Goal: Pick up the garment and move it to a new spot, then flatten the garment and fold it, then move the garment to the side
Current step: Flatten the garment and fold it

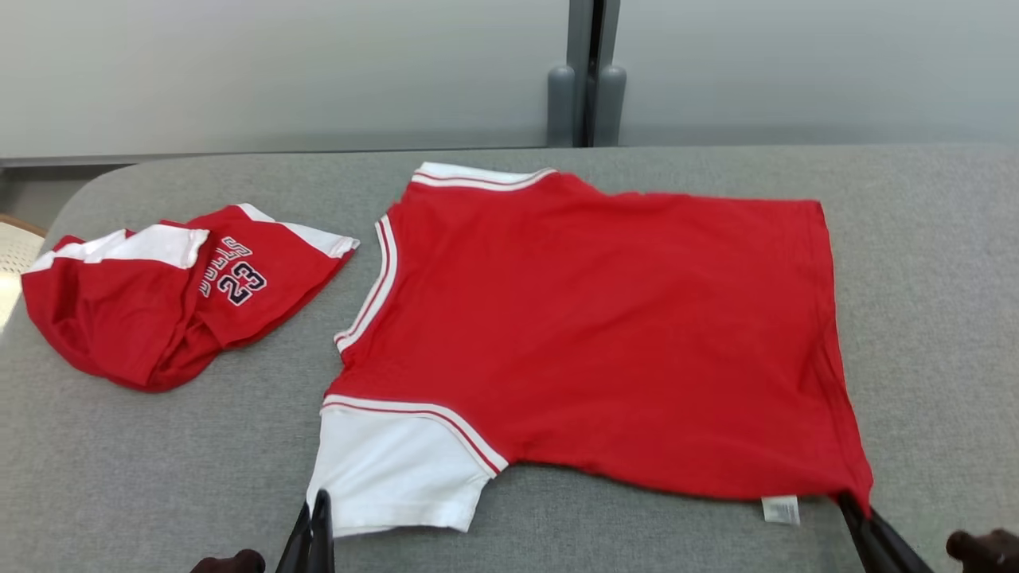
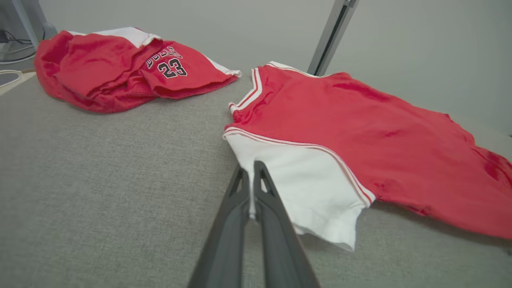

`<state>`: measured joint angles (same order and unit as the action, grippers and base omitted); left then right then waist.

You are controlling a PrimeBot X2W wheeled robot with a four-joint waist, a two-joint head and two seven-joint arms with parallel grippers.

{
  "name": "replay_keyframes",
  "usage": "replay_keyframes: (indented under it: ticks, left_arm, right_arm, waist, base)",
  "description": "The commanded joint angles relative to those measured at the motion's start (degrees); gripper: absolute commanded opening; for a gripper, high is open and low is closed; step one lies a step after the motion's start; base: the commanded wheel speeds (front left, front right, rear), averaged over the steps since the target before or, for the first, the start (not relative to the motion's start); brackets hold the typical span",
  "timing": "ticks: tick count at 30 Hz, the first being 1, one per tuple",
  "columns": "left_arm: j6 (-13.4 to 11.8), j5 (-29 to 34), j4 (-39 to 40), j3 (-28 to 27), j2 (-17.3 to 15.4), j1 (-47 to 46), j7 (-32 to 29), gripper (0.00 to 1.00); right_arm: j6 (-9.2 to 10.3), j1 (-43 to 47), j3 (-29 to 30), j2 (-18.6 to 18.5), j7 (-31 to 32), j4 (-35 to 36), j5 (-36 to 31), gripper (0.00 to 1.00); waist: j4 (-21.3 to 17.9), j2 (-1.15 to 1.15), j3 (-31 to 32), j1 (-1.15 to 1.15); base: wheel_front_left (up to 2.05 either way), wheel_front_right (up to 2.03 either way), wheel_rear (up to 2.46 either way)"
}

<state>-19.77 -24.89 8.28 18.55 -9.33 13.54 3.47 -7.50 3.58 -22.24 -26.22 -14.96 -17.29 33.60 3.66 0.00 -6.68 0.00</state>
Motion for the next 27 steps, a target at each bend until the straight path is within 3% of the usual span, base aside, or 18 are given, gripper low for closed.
replay_keyframes:
  ticks: [1, 9, 14, 20, 27]
  left_arm:
    - [-1.2, 0.7, 3.0, 0.1, -1.2, 1.7, -2.2, 0.0]
    - [-5.9, 3.2, 16.8, 1.9, -4.7, 8.0, -12.7, 0.0]
    - [-7.0, 3.2, 19.1, 2.3, -5.4, 8.8, -15.8, 0.0]
    - [-4.3, 0.4, 14.7, 2.5, -3.8, 4.0, -15.3, 0.0]
    - [0.6, -3.3, 4.9, 1.4, -1.2, -7.4, -13.2, 0.0]
  right_arm:
    - [0.02, 1.5, 0.4, 0.1, -0.3, 0.0, -0.4, 0.0]
    - [0.02, 7.9, 1.0, 1.0, -0.3, -0.2, 0.0, 0.0]
    - [0.02, 7.9, 0.9, 1.5, 0.6, -0.7, 1.3, 0.0]
    - [0.02, 4.8, 0.3, 1.1, 2.7, -1.0, 4.3, 0.0]
    - [0.02, -2.2, -0.3, -1.4, 6.9, 0.0, 8.1, 0.0]
  waist:
    - [1.0, 0.0, 1.4, 0.0]
    - [2.0, 0.0, 3.4, 0.0]
    - [1.6, 0.0, 3.2, 0.0]
    - [0.9, 0.0, 0.8, 0.0]
    - [-1.2, 0.0, -2.9, 0.0]
  base:
    - [0.0, 0.0, 0.0]
    - [0.0, 0.0, 0.0]
    - [0.0, 0.0, 0.0]
    - [0.0, 0.0, 0.0]
    - [0.0, 0.0, 0.0]
